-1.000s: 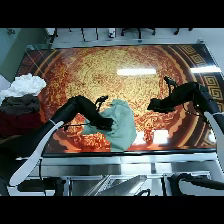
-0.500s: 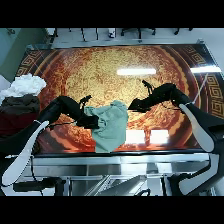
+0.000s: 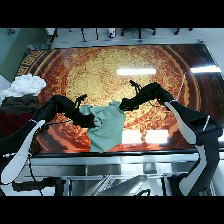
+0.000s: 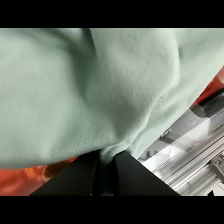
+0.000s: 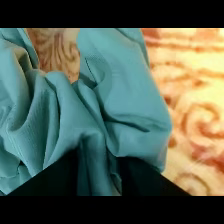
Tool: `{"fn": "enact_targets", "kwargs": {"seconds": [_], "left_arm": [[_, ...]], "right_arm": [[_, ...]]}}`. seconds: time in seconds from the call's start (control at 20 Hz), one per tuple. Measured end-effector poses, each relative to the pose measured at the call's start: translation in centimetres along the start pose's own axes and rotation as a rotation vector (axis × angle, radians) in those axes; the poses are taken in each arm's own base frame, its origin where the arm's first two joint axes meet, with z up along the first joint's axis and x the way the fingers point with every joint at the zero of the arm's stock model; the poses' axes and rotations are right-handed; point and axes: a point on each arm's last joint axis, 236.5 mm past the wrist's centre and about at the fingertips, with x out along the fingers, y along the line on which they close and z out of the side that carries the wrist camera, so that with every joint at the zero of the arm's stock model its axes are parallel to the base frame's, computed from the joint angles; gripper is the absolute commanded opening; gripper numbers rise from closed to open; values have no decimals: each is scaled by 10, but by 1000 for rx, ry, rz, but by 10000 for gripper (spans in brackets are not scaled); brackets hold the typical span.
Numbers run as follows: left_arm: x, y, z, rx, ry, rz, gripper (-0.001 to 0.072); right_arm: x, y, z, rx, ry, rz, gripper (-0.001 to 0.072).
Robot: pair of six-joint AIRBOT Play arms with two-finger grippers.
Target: Fold the shirts.
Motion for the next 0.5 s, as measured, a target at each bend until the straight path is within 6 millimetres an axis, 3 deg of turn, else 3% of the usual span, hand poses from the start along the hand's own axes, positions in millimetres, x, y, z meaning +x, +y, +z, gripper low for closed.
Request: {"fn": "enact_targets", "kwargs": {"seconds": [0.05,0.2,0.35,0.4,0.45,0.5], "left_arm": [[0,0,0,5,0,1,25],[-1,2,1,12,-2,0,25],[-6,7,-1,5,2,-5,25],[-8,11,-1,-3,2,-7,25],[-12,15,-1,-14,0,-10,26],[-15,19,-1,-24,-2,-12,25]], "right_arm": [[5,0,-1,4,6,0,23],[9,2,3,-17,-7,-1,22],[-4,14,20,-57,-58,2,23],[-13,20,26,-72,-82,4,42],[-22,26,32,-88,-107,5,202],[-30,30,36,-100,-124,3,202]]}}
